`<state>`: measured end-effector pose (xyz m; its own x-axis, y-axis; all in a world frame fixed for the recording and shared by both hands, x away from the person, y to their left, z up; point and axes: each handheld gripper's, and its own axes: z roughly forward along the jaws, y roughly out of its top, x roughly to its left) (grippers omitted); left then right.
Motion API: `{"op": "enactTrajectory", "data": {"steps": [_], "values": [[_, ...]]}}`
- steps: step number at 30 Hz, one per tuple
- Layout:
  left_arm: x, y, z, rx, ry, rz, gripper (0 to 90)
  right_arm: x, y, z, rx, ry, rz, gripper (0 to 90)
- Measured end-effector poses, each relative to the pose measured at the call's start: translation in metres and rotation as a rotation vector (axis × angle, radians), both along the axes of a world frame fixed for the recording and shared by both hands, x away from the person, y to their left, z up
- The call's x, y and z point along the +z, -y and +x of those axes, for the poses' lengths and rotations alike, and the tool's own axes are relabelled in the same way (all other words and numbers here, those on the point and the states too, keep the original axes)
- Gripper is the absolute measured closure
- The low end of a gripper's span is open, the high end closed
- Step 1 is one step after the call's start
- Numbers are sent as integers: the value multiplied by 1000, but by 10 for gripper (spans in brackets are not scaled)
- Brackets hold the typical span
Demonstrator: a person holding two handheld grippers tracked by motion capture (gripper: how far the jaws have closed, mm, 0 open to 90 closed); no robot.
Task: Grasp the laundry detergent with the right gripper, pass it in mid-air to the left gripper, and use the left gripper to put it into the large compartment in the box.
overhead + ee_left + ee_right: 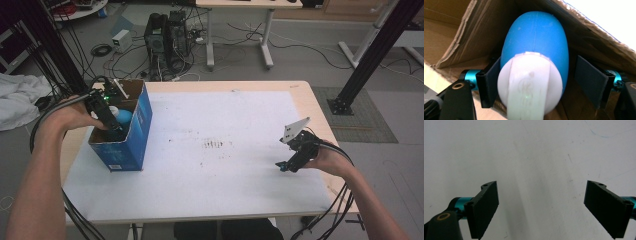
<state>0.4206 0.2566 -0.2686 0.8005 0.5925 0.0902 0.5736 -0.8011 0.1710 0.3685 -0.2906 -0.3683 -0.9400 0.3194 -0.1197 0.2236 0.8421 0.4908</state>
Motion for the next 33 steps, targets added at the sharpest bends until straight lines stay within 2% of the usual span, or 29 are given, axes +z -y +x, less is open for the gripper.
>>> {"op": "enactTrajectory", "data": {"steps": [2, 6, 7, 8, 10, 11, 14, 16, 17, 18, 19, 23, 27, 29, 30, 31, 33], "values": [[4, -1, 0, -13, 1, 12, 250, 0, 0, 0, -4, 0, 0, 118], [10, 0, -2, -1, 14, -5, 250, 0, -2, -1, -9, -7, -3, 118], [12, 0, -3, -4, 16, 1, 250, -1, -2, 1, 13, 8, 3, 118], [13, 0, -3, -5, 17, 0, 250, 0, -2, -1, -3, -8, -2, 118], [17, 0, -3, -24, 8, 17, 250, 0, -2, 0, 8, 3, -2, 118], [17, 1, -5, -10, 16, 5, 250, 0, -2, 0, 4, 2, 0, 118], [22, 2, -5, -14, 22, 8, 250, 0, -1, -1, 4, -1, -2, 118], [27, 1, -5, -28, 22, 28, 250, 0, -1, -1, 8, 5, -1, 118], [28, 2, -6, -8, 35, 5, 249, 1, -1, -1, 5, 4, -2, 118], [31, 2, -6, -15, 37, 14, 238, 1, -1, -1, 0, 7, 1, 118], [32, 2, -7, -4, 44, 4, 236, 1, 0, -2, -4, 2, 1, 118], [41, 3, -9, -14, 51, 11, 236, 1, 1, -2, -1, -1, -4, 118], [52, 6, -11, -30, 76, 4, 236, 1, 1, -2, 4, 6, -1, 118], [57, 9, -13, -29, 86, -18, 234, 2, 1, -5, -22, -13, -5, 118], [59, 11, -13, -32, 87, -23, 226, 2, 1, -4, -8, -6, 0, 118], [62, 13, -14, -46, 89, -15, 219, 3, 1, -5, -12, -14, -6, 118], [67, 18, -15, -53, 103, -29, 218, 2, 0, -5, -21, -11, -4, 118]]}}
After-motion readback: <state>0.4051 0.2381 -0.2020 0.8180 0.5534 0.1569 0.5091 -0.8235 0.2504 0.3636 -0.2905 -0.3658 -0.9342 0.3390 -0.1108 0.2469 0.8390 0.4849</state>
